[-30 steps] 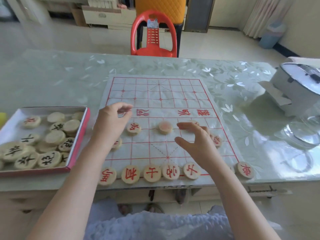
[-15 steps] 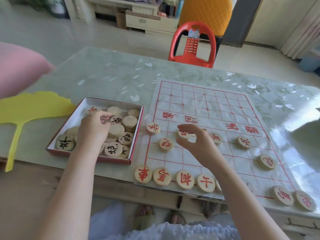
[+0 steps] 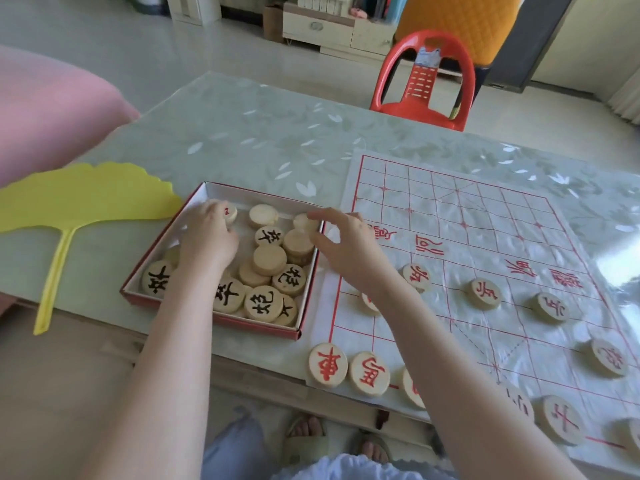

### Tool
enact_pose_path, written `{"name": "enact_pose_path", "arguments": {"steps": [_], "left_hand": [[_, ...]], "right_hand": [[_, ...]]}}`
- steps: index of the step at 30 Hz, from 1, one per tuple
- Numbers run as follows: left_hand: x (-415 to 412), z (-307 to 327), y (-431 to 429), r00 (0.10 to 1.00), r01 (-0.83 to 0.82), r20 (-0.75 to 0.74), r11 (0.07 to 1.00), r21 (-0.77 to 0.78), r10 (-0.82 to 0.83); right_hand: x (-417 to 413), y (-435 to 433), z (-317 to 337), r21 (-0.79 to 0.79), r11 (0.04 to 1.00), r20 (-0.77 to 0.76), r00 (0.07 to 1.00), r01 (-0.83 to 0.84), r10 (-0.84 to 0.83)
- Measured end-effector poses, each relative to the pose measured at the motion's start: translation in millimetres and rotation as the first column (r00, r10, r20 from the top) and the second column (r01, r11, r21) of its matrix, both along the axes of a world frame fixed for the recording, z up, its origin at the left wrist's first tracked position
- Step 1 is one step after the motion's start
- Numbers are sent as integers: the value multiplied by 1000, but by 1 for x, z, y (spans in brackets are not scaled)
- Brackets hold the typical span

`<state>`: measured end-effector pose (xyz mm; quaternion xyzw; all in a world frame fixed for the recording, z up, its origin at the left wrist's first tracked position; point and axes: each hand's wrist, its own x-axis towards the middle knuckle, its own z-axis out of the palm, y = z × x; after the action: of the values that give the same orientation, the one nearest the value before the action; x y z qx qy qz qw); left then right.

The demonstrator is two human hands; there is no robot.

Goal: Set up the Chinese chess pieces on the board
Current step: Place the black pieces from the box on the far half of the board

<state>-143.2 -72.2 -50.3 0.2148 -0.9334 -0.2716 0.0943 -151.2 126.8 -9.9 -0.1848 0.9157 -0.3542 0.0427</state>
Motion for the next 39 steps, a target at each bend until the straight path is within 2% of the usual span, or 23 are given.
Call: {"name": "enact_pose_path", "arguments": {"steps": [3, 8, 10, 13, 16, 18, 21, 25, 29, 33, 39], "left_hand": [[-4, -5, -2, 999, -49, 19, 999, 14, 48], [-6, -8, 0, 998, -57, -13, 997, -48, 56], [-5, -7, 2, 994, -91, -60, 996, 14, 91], [1, 1, 6, 964, -148, -201, 980, 135, 174], [7, 19, 5, 924, -151, -303, 950, 273, 234], [11, 30, 4, 922, -132, -301, 927, 351, 245], [20, 37, 5, 946, -93, -254, 917, 387, 203], [34, 38, 8, 967, -87, -185, 912, 400, 173], [38, 40, 5, 963, -83, -197, 898, 433, 184], [40, 42, 5, 965, -55, -207, 898, 437, 160], [43, 45, 4, 968, -37, -204, 892, 450, 143]], "right_hand": [[-10, -13, -9, 93, 994, -42, 997, -55, 59], [-31, -29, -24, 312, 949, -163, 982, -40, 95], [-36, -34, -26, 395, 919, -218, 971, -6, 100], [-42, -38, -26, 435, 900, -243, 962, -8, 126], [-51, -36, -13, 424, 902, -159, 974, -78, 159], [-57, -34, -3, 472, 871, -98, 974, -134, 203], [-59, -38, 1, 522, 836, -91, 964, -168, 250], [-53, -42, -5, 539, 834, -170, 954, -119, 246], [-50, -39, -16, 456, 886, -209, 957, -86, 201], [-46, -35, -23, 235, 971, -84, 995, -41, 62], [-37, -39, -17, -2, 999, 30, 999, -33, 33]]}}
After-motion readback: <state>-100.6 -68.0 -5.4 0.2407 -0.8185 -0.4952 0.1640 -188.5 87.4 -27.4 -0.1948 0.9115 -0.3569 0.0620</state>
